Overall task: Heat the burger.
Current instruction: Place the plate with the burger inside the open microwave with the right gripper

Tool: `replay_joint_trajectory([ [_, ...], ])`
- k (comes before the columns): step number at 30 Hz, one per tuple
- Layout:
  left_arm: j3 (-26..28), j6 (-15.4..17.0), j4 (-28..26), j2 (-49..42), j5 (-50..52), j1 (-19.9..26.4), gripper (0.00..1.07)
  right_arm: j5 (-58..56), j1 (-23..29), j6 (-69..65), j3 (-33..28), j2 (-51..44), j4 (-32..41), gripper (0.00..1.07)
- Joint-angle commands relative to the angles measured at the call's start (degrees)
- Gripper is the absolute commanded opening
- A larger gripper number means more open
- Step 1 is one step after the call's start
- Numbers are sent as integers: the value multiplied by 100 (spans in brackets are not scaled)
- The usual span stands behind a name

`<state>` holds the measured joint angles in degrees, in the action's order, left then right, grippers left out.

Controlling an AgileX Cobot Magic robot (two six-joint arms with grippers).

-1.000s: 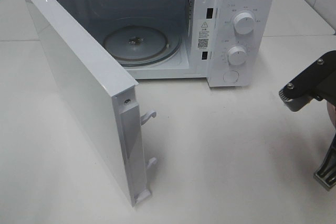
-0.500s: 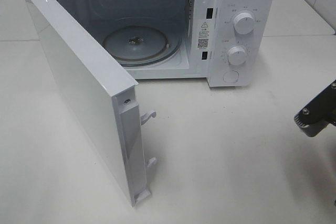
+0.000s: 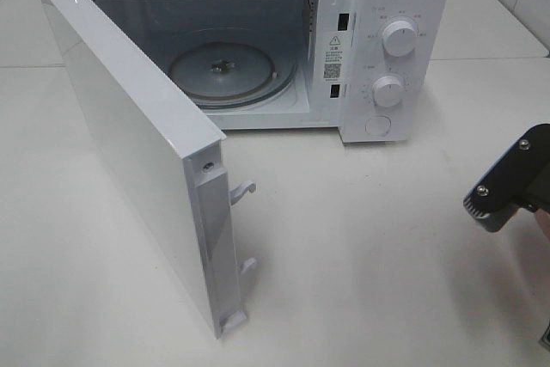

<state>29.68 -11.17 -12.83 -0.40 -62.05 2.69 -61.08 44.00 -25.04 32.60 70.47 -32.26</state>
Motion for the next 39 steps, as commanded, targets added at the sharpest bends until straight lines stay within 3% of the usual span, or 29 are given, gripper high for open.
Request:
replay_joint_trajectory([
  [1, 0, 23, 0, -69, 80, 17, 100, -52, 413, 46, -23, -46, -504, 1],
  [19, 0, 23, 0, -69, 80, 17, 100, 888, 567, 1301, -11, -46, -728, 1],
  [39, 0, 23, 0, -69, 80, 17, 100, 2315, 567, 3140, -11, -46, -1501, 1],
])
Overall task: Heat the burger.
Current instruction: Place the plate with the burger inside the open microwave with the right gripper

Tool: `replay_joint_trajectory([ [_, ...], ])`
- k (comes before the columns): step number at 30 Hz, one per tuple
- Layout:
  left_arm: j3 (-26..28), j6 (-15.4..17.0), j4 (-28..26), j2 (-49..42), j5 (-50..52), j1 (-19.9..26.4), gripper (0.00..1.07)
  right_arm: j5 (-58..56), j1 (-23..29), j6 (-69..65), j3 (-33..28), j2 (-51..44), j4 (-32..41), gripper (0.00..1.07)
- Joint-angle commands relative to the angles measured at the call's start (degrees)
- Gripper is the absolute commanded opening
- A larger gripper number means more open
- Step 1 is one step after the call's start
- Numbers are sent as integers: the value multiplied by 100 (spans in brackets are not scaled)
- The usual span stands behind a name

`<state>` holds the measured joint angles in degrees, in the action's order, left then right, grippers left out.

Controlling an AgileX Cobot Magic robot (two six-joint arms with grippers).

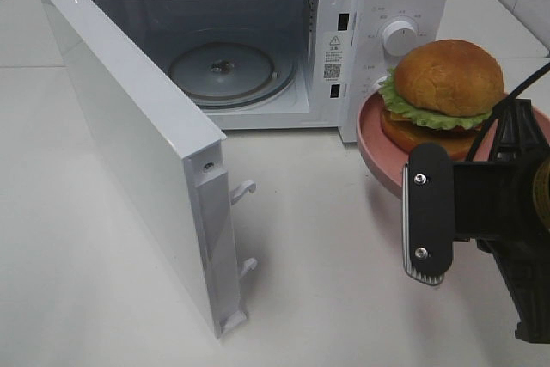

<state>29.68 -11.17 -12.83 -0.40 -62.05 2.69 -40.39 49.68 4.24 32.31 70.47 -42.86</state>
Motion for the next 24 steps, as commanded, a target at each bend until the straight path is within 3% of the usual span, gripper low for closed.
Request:
replay_joint_trajectory([
  [1, 0, 23, 0, -69, 80, 17, 100, 401, 0, 355, 17, -46, -539, 1],
  [18, 0, 23, 0, -69, 80, 17, 100, 1667, 0, 1593, 17, -46, -573, 2],
  [23, 0, 23, 0, -69, 80, 17, 100, 1839, -23, 2063, 17, -46, -275, 2],
  [24, 0, 23, 0, -69, 80, 17, 100, 1879, -97, 2395, 17, -46, 92, 2],
])
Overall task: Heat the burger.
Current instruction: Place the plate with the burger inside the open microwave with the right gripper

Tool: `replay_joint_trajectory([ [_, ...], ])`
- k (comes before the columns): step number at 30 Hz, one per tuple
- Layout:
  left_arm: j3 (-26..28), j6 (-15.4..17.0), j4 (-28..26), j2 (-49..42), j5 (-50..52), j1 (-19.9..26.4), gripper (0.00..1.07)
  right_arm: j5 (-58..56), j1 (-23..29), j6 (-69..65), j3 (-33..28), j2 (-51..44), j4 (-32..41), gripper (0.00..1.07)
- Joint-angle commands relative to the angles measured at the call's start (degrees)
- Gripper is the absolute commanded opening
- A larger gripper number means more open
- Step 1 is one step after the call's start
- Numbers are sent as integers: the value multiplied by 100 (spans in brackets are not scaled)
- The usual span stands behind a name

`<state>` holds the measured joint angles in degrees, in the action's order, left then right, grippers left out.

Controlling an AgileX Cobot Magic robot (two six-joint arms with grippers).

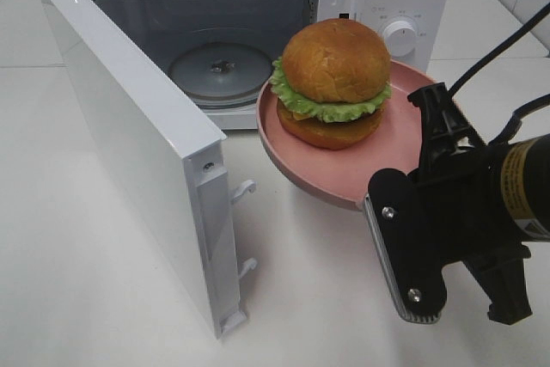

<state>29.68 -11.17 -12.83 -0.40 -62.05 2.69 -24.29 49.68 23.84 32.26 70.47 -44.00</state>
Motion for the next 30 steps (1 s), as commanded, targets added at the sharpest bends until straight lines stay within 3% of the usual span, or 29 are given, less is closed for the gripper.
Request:
replay_joint_trajectory([
  [1, 0, 23, 0, -69, 80, 17, 100, 298, -155, 688, 23, -46, 390, 1],
  [2, 0, 23, 0, -69, 80, 17, 100, 298, -155, 688, 23, -46, 390, 1],
  [4, 0, 23, 0, -69, 80, 17, 100, 327, -510, 1931, 23, -46, 1238, 0],
  [10, 0, 23, 0, -69, 80, 17, 100, 481, -900, 3094, 34, -46, 2028, 0],
  [12, 0, 23, 0, -69, 80, 17, 100, 693, -1220, 4022, 34, -46, 2681, 0],
  [15, 0, 23, 0, -69, 80, 17, 100, 722, -1283, 4240, 34, -46, 2848, 0],
  [20, 0, 23, 0, -69, 80, 17, 100, 751, -1610, 5638, 34, -46, 3908, 0],
  [25, 0, 23, 0, -69, 80, 17, 100, 773, -1621, 6211, 34, -46, 4400, 0],
  [30, 0, 23, 0, -69, 80, 17, 100, 940, -1621, 6154, 34, -46, 4326, 0],
])
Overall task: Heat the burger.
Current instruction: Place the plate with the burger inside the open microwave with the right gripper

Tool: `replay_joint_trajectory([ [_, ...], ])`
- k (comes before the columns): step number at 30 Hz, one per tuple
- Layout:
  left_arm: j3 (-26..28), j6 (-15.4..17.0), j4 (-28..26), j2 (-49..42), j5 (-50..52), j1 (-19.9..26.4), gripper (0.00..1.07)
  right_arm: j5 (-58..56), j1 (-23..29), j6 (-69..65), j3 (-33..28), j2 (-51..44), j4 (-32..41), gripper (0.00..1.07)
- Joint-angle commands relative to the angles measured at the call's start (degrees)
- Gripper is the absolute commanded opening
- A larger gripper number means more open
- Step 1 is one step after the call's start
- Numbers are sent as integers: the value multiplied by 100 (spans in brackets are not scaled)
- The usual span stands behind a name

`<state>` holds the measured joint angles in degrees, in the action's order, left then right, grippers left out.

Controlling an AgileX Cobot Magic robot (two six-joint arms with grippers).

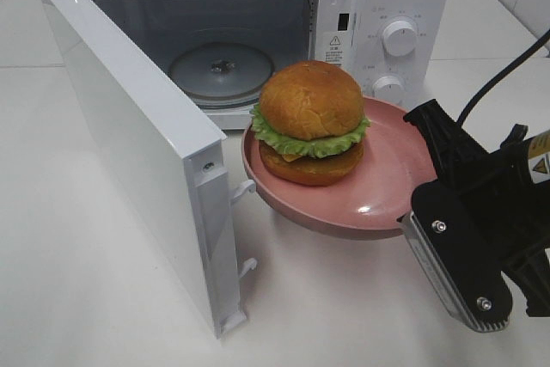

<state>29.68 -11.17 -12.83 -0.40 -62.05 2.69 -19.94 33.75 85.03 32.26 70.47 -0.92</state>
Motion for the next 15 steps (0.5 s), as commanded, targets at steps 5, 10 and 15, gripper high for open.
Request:
replay_joint_trajectory([
  [5, 0, 23, 0, -69, 80, 17, 100, 613, -29, 0, 34, -34, -6, 0],
  [10, 0, 23, 0, -69, 80, 17, 100, 636, -29, 0, 126, 126, -63, 0],
  [15, 0, 23, 0, -69, 80, 17, 100, 733, -29, 0, 447, 476, -80, 0],
])
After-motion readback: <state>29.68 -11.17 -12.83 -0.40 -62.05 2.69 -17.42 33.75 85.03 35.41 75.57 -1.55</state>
